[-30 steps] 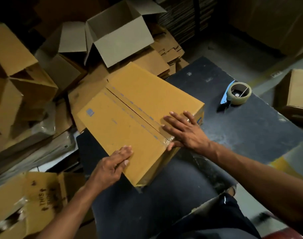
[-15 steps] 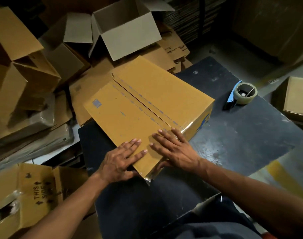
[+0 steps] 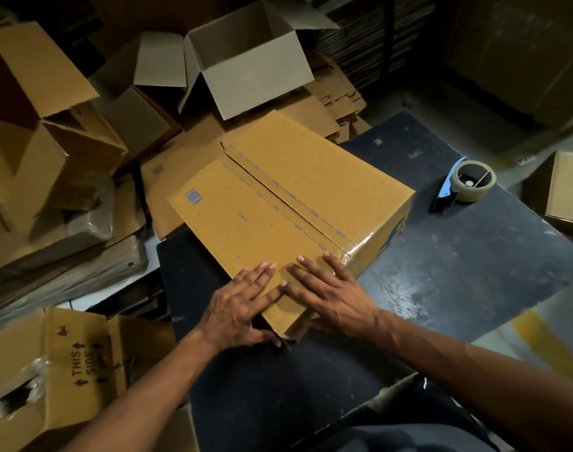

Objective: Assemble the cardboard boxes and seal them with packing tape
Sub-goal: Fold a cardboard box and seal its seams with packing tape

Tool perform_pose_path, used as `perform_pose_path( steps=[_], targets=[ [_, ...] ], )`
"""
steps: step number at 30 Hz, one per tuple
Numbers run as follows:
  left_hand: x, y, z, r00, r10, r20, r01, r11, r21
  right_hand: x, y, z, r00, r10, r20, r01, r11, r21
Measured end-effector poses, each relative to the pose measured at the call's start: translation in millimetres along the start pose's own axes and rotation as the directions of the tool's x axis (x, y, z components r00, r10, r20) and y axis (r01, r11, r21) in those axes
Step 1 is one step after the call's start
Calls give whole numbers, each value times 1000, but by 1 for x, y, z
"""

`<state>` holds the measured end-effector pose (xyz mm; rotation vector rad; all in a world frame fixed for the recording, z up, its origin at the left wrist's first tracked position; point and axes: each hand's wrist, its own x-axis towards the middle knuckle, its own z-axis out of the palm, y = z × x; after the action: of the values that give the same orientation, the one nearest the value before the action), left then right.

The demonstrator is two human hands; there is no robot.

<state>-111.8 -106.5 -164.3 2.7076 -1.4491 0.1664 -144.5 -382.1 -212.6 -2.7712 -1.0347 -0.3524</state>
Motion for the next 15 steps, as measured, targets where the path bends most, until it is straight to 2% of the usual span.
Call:
perform_pose_path(
  steps=[2, 5, 9, 15],
  targets=[
    [0, 2, -1, 1000, -7, 15, 7, 1000, -5, -2, 3, -5, 999, -20, 31, 19, 1000, 19],
    [2, 4, -4, 1000, -17, 26, 18, 1000, -16, 0, -2, -13, 999, 41, 18, -43, 992, 122],
    [4, 13, -6, 998, -69, -12, 69, 997, -31, 1, -8, -14, 996, 84, 21, -86, 984, 154],
    [2, 38, 6, 959, -279, -47, 269, 950, -160, -5, 5, -21, 996, -6, 85, -11, 981, 194]
  ],
)
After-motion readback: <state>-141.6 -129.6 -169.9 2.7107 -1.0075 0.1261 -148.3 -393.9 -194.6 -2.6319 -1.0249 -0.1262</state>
